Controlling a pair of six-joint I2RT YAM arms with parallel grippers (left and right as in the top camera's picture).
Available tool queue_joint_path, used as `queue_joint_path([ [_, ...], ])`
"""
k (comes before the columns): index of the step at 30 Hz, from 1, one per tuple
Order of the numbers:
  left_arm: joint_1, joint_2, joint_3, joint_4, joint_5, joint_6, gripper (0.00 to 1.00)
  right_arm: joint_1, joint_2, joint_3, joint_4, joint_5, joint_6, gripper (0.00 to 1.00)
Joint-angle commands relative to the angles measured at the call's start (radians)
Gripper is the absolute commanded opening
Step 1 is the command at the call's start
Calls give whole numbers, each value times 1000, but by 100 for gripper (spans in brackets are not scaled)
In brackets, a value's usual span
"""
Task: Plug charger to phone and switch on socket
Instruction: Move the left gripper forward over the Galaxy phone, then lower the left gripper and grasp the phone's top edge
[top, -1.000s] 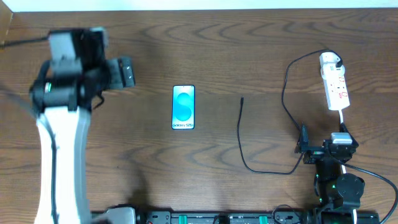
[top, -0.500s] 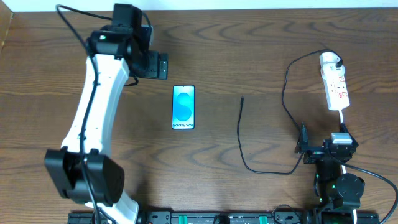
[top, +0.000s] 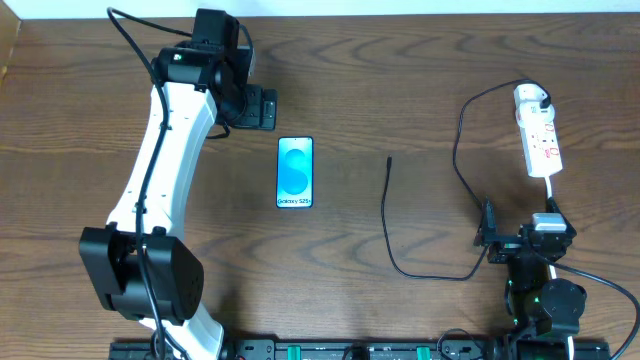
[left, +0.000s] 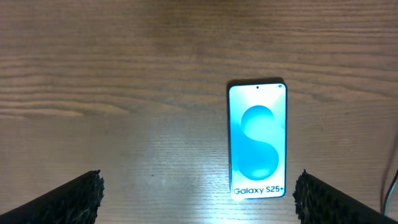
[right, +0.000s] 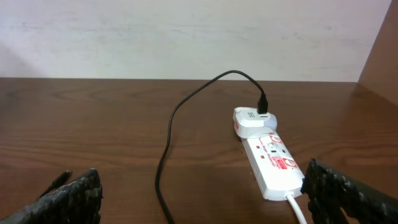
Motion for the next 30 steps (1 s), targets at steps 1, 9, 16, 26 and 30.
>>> queue_joint_path([
  [1, -19, 24, -6, -18, 15, -23, 98, -6, -7, -3, -2, 1, -12, 99],
  [9, -77, 156, -6, 1, -16, -35, 98, -6, -7, -3, -2, 1, -12, 99],
  [16, -97, 256, -6, 1, -16, -69, 98, -6, -7, -3, -2, 1, -12, 99],
  [26, -114, 296, -6, 2, 14, -88, 98, -6, -7, -3, -2, 1, -12, 99],
  [30, -135, 296, -6, 5, 13, -95, 98, -6, -7, -3, -2, 1, -12, 99],
])
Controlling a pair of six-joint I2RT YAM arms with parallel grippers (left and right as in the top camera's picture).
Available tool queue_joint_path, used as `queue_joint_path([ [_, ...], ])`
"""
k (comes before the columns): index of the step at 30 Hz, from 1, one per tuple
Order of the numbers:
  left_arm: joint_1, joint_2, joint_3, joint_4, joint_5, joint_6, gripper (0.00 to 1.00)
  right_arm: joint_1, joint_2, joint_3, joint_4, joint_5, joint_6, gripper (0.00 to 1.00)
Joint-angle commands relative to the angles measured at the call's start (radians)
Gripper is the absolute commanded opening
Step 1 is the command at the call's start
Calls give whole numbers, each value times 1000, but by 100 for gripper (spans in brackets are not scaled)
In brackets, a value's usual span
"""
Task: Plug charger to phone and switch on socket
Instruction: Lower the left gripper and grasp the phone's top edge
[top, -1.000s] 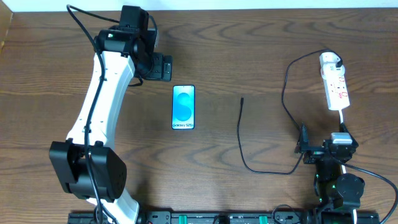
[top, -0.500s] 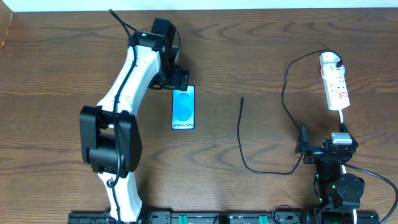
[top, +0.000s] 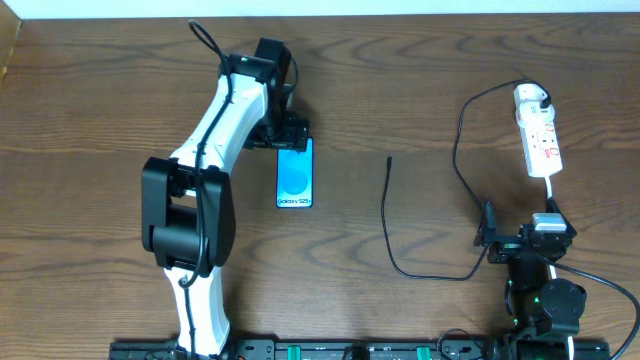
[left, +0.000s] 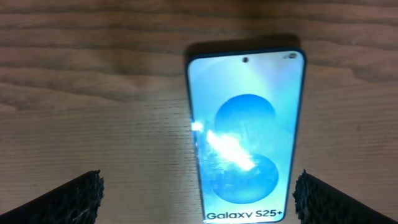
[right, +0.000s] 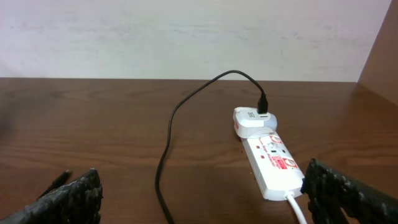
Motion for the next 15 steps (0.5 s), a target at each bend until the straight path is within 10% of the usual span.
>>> queue_joint_path([
  [1, -23, 17, -6, -1, 12, -29, 98, -5, -7, -3, -1, 1, -12, 99],
  [15, -30, 16, -90, 47, 9, -111, 98, -5, -7, -3, -1, 1, -12, 99],
])
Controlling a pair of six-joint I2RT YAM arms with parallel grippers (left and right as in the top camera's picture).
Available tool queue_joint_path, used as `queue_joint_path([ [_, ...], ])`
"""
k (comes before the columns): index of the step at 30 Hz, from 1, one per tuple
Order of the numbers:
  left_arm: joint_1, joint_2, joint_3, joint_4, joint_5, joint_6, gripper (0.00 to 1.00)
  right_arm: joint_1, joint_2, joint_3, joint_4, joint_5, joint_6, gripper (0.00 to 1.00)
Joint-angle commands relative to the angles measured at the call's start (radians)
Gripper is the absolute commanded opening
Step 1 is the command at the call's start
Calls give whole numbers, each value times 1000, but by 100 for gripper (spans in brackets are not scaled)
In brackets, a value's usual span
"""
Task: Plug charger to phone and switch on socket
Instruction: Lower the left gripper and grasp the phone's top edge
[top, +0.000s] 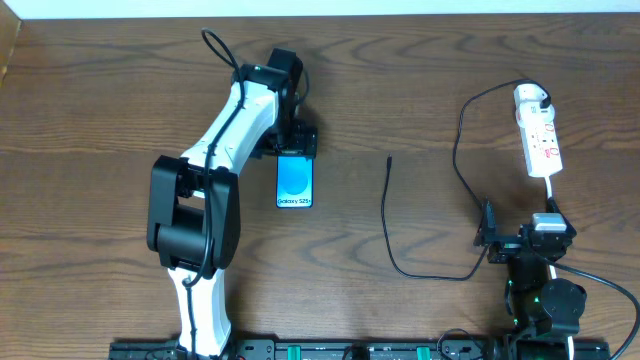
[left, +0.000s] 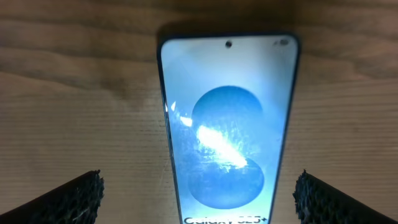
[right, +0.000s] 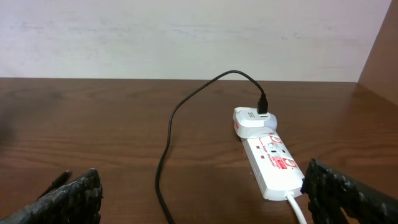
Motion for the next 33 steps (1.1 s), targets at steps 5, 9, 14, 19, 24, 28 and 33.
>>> queue_joint_path([
  [5, -13, 16, -62, 47, -33, -65, 98, -5, -7, -3, -2, 1, -12, 99],
  [9, -44, 16, -64, 57, -67, -83, 98, -6, -7, -3, -1, 1, -12, 99],
  [14, -97, 16, -67, 78, -108, -118, 98, -6, -7, -3, -2, 1, -12, 99],
  [19, -95, 16, -68, 89, -108, -148, 98, -6, -7, -3, -1, 1, -12, 99],
  [24, -79, 16, -81, 95, -102, -150, 98, -6, -7, -3, -1, 1, -12, 99],
  [28, -72, 16, -105, 105, -69, -147, 98, -6, -7, -3, -1, 1, -12, 99],
  [33, -73, 16, -110, 112, -69, -146, 98, -6, -7, -3, -1, 1, -12, 99],
])
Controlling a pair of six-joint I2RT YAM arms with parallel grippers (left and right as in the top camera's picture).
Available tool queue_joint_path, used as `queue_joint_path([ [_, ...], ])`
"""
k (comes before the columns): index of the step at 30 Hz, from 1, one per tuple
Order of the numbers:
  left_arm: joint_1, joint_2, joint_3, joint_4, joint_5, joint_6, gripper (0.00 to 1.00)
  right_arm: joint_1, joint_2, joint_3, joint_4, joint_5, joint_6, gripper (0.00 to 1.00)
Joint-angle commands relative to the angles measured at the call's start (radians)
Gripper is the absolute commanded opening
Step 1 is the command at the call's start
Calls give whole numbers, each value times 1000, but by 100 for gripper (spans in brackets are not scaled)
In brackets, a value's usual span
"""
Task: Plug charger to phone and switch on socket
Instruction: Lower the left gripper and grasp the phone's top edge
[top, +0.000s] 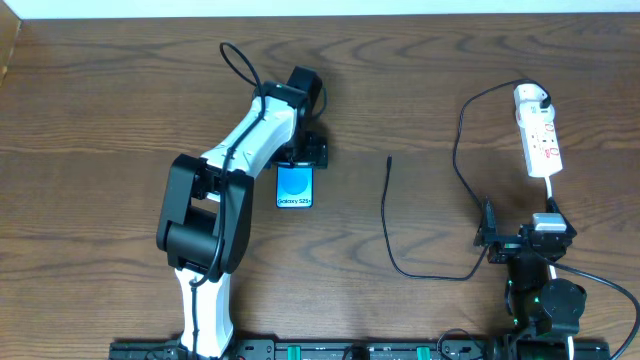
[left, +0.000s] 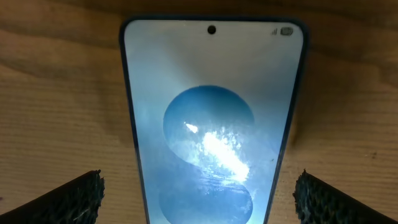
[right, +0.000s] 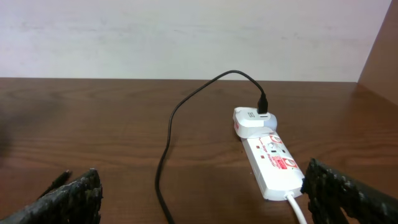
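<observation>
A blue-screened phone (top: 295, 187) lies flat mid-table; it fills the left wrist view (left: 211, 118). My left gripper (top: 300, 155) hovers open right over the phone's far end, one finger on each side of it (left: 199, 205). A black charger cable (top: 388, 215) trails from its loose tip (top: 389, 159) to an adapter plugged into the white power strip (top: 536, 130) at the far right, also seen in the right wrist view (right: 268, 165). My right gripper (top: 520, 245) rests open near the front right edge (right: 199, 199).
Brown wooden table (top: 100, 120) with a pale wall (right: 186, 37) behind it. The strip's white lead (right: 297, 211) runs toward my right arm. A wooden side panel (right: 379, 56) stands at the right.
My left gripper has come lower and slightly right over the phone, whose screen now fills more of the wrist view. The right arm has not moved.
My left gripper was open at the far left, away from the phone. It then stood near the phone's far end, then over it, and now sits low with its fingers straddling the phone. Cable, strip and right arm stayed put.
</observation>
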Motion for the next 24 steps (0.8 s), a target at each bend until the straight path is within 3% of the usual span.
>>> queue_joint_path([
  [1, 2, 13, -5, 2, 3, -13, 98, -6, -7, -3, -1, 1, -12, 99],
  [24, 0, 13, -84, 77, 25, -5, 98, -6, -7, -3, -1, 1, -12, 99],
])
